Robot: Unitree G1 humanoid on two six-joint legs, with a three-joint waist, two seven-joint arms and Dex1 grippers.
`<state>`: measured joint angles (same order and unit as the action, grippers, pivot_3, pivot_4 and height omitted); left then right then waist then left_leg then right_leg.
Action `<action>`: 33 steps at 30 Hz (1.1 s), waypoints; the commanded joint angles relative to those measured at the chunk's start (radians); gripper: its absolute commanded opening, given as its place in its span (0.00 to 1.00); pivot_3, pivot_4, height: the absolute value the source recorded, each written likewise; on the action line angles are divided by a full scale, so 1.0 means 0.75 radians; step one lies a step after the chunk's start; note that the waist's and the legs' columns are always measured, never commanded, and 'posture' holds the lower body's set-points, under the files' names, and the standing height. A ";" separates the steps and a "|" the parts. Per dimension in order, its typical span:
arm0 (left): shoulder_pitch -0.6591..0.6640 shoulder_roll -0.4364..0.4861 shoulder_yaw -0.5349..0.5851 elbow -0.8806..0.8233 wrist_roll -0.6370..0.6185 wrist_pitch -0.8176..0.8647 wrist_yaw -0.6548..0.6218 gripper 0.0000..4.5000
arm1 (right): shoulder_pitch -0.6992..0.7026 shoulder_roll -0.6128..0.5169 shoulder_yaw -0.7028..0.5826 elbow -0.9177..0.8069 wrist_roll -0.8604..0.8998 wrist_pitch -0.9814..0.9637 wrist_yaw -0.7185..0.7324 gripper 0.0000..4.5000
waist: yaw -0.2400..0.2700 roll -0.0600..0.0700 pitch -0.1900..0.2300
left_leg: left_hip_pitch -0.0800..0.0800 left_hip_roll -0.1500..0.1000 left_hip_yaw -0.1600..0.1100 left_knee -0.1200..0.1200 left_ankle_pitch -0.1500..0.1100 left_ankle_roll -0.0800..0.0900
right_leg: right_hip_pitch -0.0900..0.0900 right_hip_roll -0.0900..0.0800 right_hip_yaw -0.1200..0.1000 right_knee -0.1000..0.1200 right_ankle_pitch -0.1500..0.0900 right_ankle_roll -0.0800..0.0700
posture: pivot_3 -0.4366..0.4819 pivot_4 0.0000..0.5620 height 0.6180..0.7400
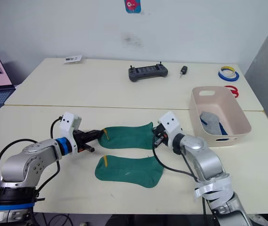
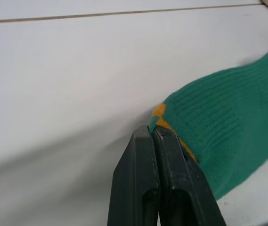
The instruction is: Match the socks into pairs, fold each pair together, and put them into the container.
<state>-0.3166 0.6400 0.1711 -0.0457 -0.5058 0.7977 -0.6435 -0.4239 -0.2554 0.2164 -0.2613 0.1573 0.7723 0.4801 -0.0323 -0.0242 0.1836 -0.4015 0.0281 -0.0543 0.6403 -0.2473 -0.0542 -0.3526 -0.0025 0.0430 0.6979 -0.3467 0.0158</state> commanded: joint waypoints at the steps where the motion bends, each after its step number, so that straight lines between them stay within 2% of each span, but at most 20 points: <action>1: -0.050 0.010 -0.043 0.060 0.047 -0.059 -0.035 0.01 | 0.029 0.018 -0.007 -0.057 -0.017 0.023 -0.069 0.00 | 0.000 0.000 0.000 | 0.000 0.000 0.000 0.000 0.000 0.000 | 0.000 0.000 0.000 0.000 0.000 0.000 | 0.48 0.27 1.00; 7: -0.109 -0.035 -0.071 0.183 0.069 -0.106 -0.066 0.01 | 0.075 0.038 0.010 -0.082 -0.030 0.052 -0.116 0.00 | 0.000 0.000 0.000 | 0.000 0.000 0.000 0.000 0.000 0.000 | 0.000 0.000 0.000 0.000 0.000 0.000 | 0.48 0.27 1.00; 10: -0.101 -0.013 -0.068 0.164 0.080 -0.132 -0.096 0.13 | 0.084 0.043 0.019 -0.091 -0.032 0.056 -0.129 0.00 | -0.001 0.000 0.000 | 0.000 0.000 0.000 0.000 0.000 0.000 | -0.001 0.000 0.000 0.001 0.000 0.000 | 0.48 0.27 1.00; 17: 0.003 0.046 0.087 0.059 0.008 -0.087 -0.085 0.65 | 0.092 0.042 0.023 -0.094 -0.029 0.055 -0.142 0.00 | -0.003 0.000 0.000 | 0.000 0.001 0.000 0.000 0.000 0.000 | -0.001 0.001 0.001 0.000 0.000 0.000 | 0.48 0.27 1.00; 21: 0.111 0.010 0.108 -0.073 -0.001 -0.073 -0.035 0.95 | 0.085 0.036 0.031 -0.077 -0.028 0.041 -0.135 0.00 | -0.001 0.000 0.000 | 0.000 0.001 0.000 0.000 0.000 0.000 | 0.000 0.000 0.001 0.000 0.000 0.000 | 0.48 0.27 1.00; 22: 0.127 -0.011 0.098 -0.089 0.012 -0.080 -0.006 0.99 | 0.081 0.035 0.035 -0.072 -0.029 0.036 -0.132 0.00 | -0.001 0.000 0.000 | 0.000 0.001 0.000 0.000 0.000 0.000 | 0.000 0.000 0.001 0.000 0.000 0.000 | 0.48 0.27 1.00; 26: 0.140 -0.065 0.048 -0.114 0.039 -0.075 0.048 0.99 | 0.069 0.028 0.047 -0.061 -0.031 0.022 -0.123 0.00 | 0.003 0.000 0.000 | 0.000 0.000 -0.001 0.000 0.000 0.000 | 0.000 0.000 0.001 0.000 0.000 0.000 | 0.48 0.27 1.00; 33: 0.041 -0.151 -0.002 0.029 0.119 -0.113 0.145 0.99 | 0.065 0.024 0.056 -0.060 -0.031 0.022 -0.115 0.00 | 0.002 0.000 0.000 | 0.000 0.000 -0.001 0.000 0.000 0.000 | 0.000 0.000 0.000 0.000 0.000 0.000 | 0.48 0.27 1.00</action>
<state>-0.2741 0.5313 0.1795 -0.0381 -0.4310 0.7263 -0.5464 -0.3644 -0.2362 0.2584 -0.2804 0.1362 0.8091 0.3915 -0.0307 -0.0245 0.1835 -0.4014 0.0281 -0.0550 0.6403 -0.2474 -0.0540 -0.3524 -0.0026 0.0431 0.6982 -0.3467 0.0158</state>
